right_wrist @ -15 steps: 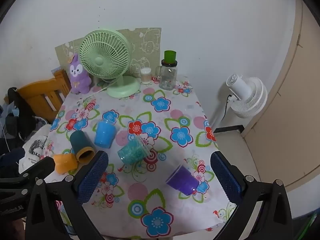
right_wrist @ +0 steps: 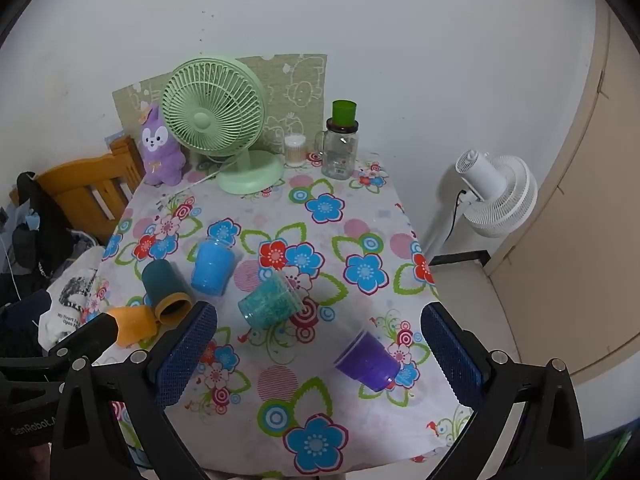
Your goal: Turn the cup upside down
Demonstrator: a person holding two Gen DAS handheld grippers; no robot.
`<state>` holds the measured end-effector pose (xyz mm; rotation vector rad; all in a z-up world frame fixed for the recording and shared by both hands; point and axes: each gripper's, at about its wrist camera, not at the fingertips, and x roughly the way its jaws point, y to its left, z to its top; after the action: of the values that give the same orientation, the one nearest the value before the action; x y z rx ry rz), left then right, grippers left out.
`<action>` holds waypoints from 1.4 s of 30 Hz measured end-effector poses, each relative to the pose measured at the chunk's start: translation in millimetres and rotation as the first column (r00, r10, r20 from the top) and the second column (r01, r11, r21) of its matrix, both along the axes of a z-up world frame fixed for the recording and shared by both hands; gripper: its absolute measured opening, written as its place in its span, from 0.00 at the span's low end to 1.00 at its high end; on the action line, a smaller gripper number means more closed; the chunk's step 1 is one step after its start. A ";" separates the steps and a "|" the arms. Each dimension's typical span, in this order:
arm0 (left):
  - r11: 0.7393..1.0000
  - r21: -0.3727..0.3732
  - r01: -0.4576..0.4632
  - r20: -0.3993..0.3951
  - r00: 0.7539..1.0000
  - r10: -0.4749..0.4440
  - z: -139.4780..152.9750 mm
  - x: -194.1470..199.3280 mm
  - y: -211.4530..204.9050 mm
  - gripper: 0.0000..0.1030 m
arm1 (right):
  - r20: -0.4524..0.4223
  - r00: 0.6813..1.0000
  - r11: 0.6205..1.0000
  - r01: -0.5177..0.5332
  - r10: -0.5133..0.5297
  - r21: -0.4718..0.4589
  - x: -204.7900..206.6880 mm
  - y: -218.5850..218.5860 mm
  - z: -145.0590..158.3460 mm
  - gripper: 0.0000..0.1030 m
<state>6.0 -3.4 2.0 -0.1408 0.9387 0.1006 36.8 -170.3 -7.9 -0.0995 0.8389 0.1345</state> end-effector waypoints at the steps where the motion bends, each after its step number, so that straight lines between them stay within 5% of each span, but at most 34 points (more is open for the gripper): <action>1: 1.000 0.004 0.001 0.002 1.000 -0.001 -0.1 0.0 -0.7 1.00 | -0.001 1.000 1.000 0.000 0.000 0.001 0.0 -0.8 -0.2 1.00; 42: 1.000 0.020 -0.005 -0.045 0.999 0.006 -8.5 7.0 1.1 1.00 | -0.053 0.999 1.000 -0.003 0.003 0.004 12.1 -1.1 -13.8 1.00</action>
<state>13.0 -2.2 -6.5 -0.1230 0.9819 0.1191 48.8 -171.3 -21.7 -0.0942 0.8914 0.1416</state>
